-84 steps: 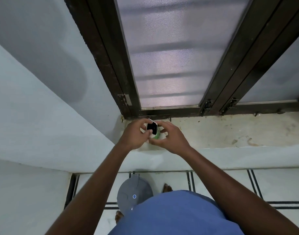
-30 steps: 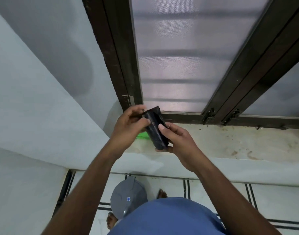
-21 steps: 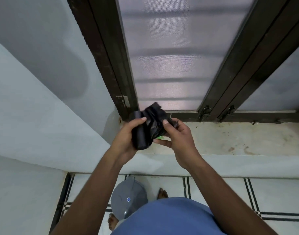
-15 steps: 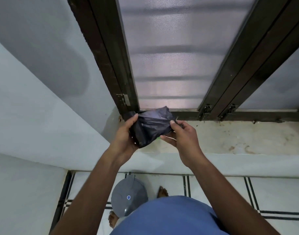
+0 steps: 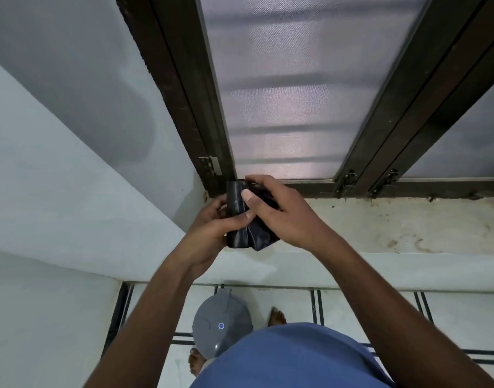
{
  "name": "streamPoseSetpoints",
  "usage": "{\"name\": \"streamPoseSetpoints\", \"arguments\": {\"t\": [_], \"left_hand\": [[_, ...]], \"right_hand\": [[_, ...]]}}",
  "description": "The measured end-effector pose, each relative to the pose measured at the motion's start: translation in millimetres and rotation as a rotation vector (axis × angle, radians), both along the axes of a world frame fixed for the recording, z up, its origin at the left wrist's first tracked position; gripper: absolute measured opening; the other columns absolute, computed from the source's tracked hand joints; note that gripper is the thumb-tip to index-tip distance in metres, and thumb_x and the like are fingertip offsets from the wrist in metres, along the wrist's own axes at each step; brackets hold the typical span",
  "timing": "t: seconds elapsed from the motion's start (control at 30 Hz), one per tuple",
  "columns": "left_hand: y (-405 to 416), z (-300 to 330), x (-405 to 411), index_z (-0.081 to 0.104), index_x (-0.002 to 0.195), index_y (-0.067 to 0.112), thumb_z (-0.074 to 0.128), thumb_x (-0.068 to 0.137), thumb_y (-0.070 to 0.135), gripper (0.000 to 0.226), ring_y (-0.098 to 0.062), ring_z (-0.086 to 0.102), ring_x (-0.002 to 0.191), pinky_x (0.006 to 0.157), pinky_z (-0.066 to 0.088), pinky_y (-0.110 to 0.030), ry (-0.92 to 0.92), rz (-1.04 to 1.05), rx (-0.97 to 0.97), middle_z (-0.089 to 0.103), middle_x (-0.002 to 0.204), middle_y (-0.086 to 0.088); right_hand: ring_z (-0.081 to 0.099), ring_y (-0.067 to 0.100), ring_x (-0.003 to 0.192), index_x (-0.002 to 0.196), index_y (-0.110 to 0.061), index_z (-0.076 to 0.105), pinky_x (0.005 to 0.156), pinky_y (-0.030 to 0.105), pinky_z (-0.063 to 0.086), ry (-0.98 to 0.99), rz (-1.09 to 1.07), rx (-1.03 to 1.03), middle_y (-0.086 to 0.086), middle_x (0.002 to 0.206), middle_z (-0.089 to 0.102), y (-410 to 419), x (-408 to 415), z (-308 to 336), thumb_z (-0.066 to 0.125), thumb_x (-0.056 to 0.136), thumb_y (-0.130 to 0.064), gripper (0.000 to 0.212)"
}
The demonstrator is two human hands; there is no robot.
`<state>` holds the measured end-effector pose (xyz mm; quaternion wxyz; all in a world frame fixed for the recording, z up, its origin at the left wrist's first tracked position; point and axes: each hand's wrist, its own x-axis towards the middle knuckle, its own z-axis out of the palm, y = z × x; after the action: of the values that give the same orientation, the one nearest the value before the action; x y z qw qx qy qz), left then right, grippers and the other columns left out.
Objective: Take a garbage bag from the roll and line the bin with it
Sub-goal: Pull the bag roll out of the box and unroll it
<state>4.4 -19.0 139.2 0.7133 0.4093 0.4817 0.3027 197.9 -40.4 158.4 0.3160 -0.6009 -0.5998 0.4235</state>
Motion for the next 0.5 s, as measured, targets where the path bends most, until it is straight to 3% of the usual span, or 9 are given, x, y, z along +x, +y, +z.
{"name": "streamPoseSetpoints", "arguments": {"t": [0.07, 0.2, 0.33, 0.43, 0.5], "left_hand": [[-0.4, 2.4, -2.3, 0.063, 0.146, 0.015, 0.088, 0.086, 0.017, 0.065, -0.035, 0.074, 0.127, 0.113, 0.055, -0.057, -0.001, 0.023, -0.004, 0.075, 0.138, -0.016], [-1.9, 6.4, -7.4, 0.063, 0.148, 0.011, 0.08, 0.098, 0.023, 0.055, -0.034, 0.069, 0.135, 0.115, 0.053, -0.057, -0.042, 0.02, -0.037, 0.073, 0.143, -0.014], [-4.3, 19.6, -8.0, 0.07, 0.142, 0.012, 0.064, 0.108, 0.028, 0.039, -0.028, 0.072, 0.13, 0.111, 0.057, -0.049, -0.155, 0.067, -0.125, 0.075, 0.141, -0.01], [-1.5, 19.2, -13.9, 0.071, 0.141, 0.007, 0.072, 0.103, 0.024, 0.042, -0.032, 0.071, 0.133, 0.121, 0.048, -0.052, -0.146, 0.085, -0.136, 0.075, 0.14, -0.014], [1.8, 18.7, -17.6, 0.069, 0.143, 0.009, 0.075, 0.101, 0.024, 0.046, -0.031, 0.07, 0.133, 0.122, 0.047, -0.052, -0.118, 0.093, -0.123, 0.075, 0.14, -0.012]], "right_hand": [[0.078, 0.007, 0.101, 0.126, -0.028, 0.073, 0.088, 0.034, 0.065, 0.105, -0.046, -0.046, -0.009, 0.111, 0.08, 3.7, 3.1, 3.7, 0.076, 0.099, -0.057, 0.04], [0.08, 0.012, 0.084, 0.097, -0.023, 0.079, 0.078, 0.034, 0.065, 0.175, -0.096, -0.041, -0.004, 0.09, 0.083, 5.7, 14.6, 9.2, 0.09, 0.086, -0.057, 0.038], [0.068, 0.011, 0.07, 0.084, -0.019, 0.077, 0.071, 0.034, 0.053, 0.147, -0.116, -0.059, 0.0, 0.076, 0.076, 6.7, 27.1, 9.0, 0.095, 0.074, -0.067, 0.052], [0.068, 0.006, 0.064, 0.076, -0.025, 0.073, 0.065, 0.025, 0.05, 0.027, -0.151, -0.081, -0.011, 0.071, 0.075, 6.8, 40.8, 8.5, 0.098, 0.067, -0.069, 0.051], [0.073, 0.003, 0.07, 0.081, -0.027, 0.076, 0.065, 0.025, 0.051, -0.078, -0.174, -0.088, -0.013, 0.078, 0.079, 7.3, 48.9, 8.2, 0.097, 0.067, -0.07, 0.05]]}}
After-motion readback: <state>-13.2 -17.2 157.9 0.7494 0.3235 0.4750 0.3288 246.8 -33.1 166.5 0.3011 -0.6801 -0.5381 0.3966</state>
